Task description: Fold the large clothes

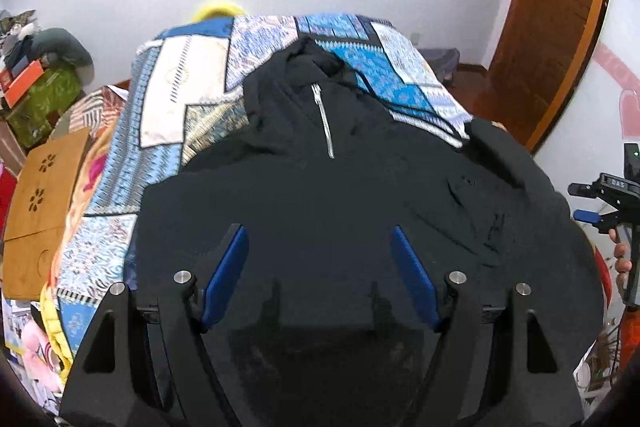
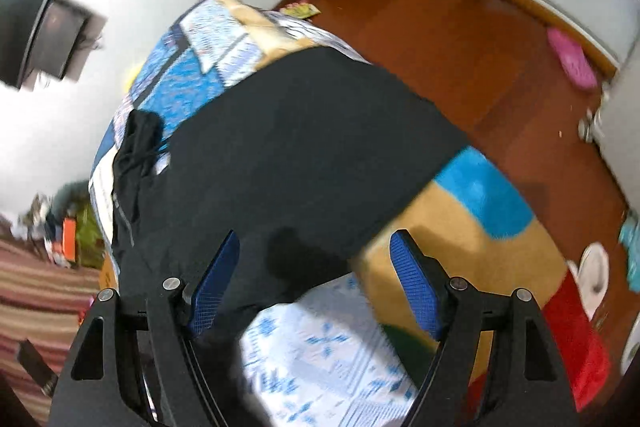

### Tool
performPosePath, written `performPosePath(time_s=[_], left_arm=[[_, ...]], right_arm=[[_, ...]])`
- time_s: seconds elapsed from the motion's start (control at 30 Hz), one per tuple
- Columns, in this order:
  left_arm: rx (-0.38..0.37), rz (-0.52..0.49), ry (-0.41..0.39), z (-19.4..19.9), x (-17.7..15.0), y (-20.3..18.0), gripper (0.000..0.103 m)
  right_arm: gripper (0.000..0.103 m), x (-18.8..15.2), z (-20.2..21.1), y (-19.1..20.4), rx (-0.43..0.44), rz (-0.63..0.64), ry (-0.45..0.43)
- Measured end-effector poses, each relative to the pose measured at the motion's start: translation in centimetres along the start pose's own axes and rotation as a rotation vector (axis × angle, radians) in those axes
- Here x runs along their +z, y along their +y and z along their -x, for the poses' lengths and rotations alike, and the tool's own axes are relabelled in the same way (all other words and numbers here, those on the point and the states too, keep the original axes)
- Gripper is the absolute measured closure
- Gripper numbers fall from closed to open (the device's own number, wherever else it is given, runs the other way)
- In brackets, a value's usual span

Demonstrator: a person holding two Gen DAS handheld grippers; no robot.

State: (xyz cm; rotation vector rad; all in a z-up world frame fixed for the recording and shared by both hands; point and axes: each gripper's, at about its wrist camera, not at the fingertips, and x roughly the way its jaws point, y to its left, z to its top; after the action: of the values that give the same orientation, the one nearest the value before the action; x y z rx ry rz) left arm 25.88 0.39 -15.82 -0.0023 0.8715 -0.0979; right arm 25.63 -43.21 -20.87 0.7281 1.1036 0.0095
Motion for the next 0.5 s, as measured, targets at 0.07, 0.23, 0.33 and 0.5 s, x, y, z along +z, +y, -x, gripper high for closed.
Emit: performPosePath(time_s=[0.07, 0.23, 0.33, 0.5], left_arm=[[-0.001, -0.01, 0.025, -0.8, -0.4, -0.4, 0.03], [0.003, -0.022, 0.044, -1.5, -1.0, -0.7, 0.03], [0.002, -0.024, 0.05, -1.6, -1.5, -0.6, 0.03], [0.03, -0.037, 0.053, -1.4, -2.3, -0.2, 0.03]], right_arm=[[0.028, 0.5, -1.3, -0.8, 0.005, -0.025, 0.016], [0.029, 2.5, -2.8, -1.9, -0.03, -0.064, -0.006], [0.033, 3.8, -3.5, -1.5, -0.083, -0.045, -0.031], [0.079, 4.5, -2.8, -1.0, -0.197, -0.039, -0.084]])
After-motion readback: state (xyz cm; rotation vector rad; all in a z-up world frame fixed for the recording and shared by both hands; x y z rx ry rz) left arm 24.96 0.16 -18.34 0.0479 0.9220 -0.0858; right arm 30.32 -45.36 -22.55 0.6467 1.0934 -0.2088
